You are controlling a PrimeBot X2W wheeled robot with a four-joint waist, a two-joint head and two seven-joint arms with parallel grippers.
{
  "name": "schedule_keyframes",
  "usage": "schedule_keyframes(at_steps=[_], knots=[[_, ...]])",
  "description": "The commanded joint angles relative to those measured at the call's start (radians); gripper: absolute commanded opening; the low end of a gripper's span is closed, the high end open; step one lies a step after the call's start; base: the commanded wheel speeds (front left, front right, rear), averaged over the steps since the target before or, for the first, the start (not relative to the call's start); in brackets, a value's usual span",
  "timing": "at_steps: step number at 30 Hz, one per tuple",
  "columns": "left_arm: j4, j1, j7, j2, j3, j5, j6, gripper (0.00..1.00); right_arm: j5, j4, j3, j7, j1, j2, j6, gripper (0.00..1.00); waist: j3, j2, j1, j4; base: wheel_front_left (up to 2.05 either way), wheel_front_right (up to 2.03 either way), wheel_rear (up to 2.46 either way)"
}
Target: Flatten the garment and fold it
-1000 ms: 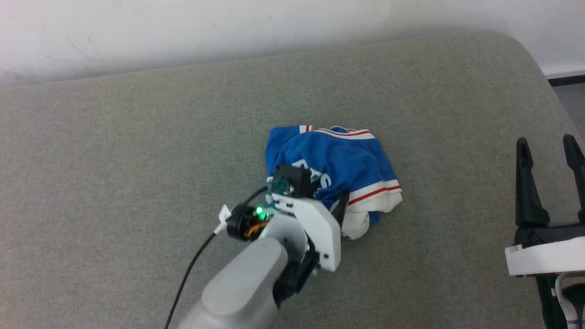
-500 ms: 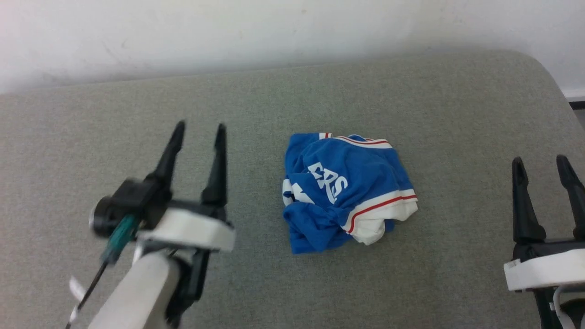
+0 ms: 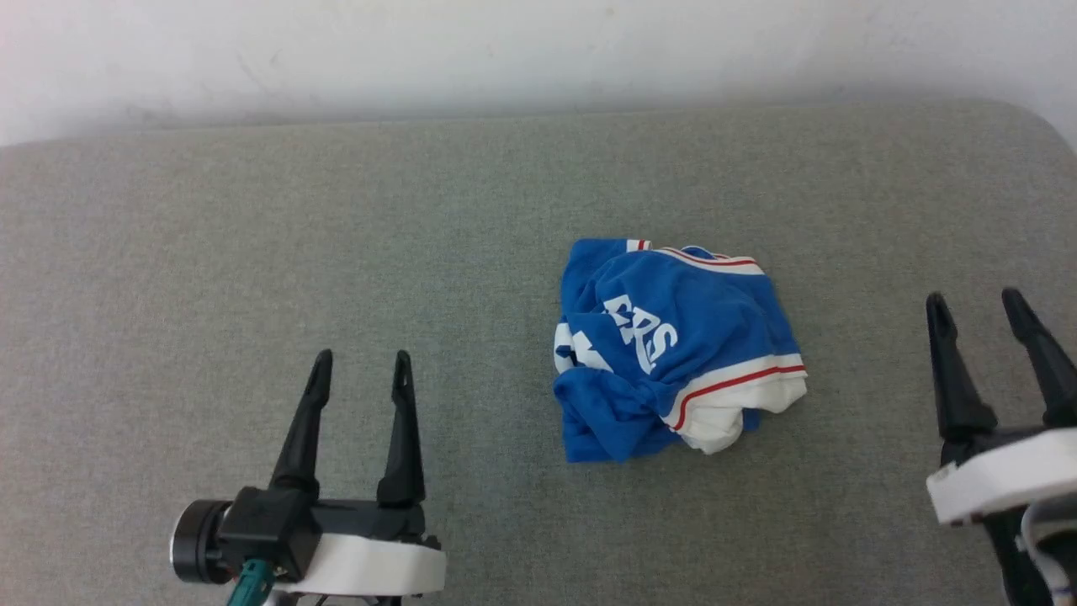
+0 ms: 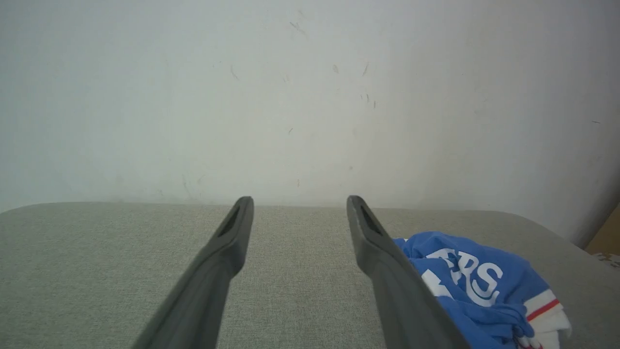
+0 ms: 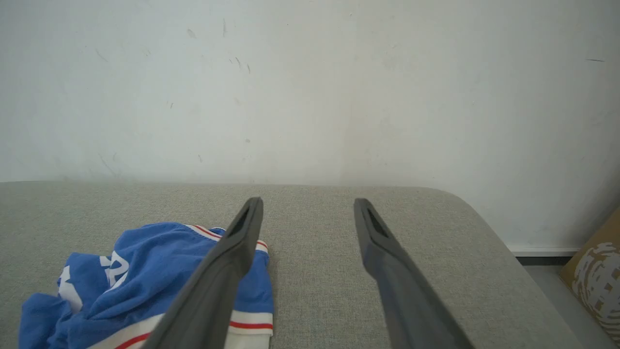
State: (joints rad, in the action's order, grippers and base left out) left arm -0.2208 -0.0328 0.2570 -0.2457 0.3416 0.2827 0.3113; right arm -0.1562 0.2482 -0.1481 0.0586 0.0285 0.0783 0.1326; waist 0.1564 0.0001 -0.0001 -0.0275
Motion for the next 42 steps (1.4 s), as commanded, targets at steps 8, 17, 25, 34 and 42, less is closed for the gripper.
schedule_keyframes(at_steps=[8,17,25,34,42], knots=[[0.038,0.067,0.005,0.085,-0.014,-0.069,-0.087,1.00,-0.110,-0.117,0.076,0.260,-0.177,0.157,-0.002,1.00,0.090,-0.0001,0.0001,0.058,0.00,0.00,0.00],[0.091,0.088,0.005,0.143,-0.023,-0.101,-0.146,1.00,-0.132,-0.377,0.220,0.322,-0.205,0.231,-0.002,1.00,0.134,-0.0001,0.0001,0.129,0.00,0.00,0.00],[0.115,0.075,0.005,0.168,-0.042,-0.115,-0.173,1.00,-0.121,-0.506,0.240,0.270,-0.236,0.212,-0.002,0.00,0.116,-0.0001,0.0001,0.145,0.00,0.00,0.00],[0.128,0.053,0.005,0.183,-0.069,-0.117,-0.190,1.00,-0.084,-0.385,0.076,0.250,-0.327,0.308,-0.002,0.00,0.050,-0.0001,0.0001,0.113,0.00,0.00,0.00],[0.137,0.041,0.005,0.190,-0.071,-0.118,-0.198,1.00,-0.014,-0.258,-0.016,0.316,-0.349,0.438,-0.002,0.00,0.050,-0.0001,0.0001,0.113,0.00,0.00,0.00]])
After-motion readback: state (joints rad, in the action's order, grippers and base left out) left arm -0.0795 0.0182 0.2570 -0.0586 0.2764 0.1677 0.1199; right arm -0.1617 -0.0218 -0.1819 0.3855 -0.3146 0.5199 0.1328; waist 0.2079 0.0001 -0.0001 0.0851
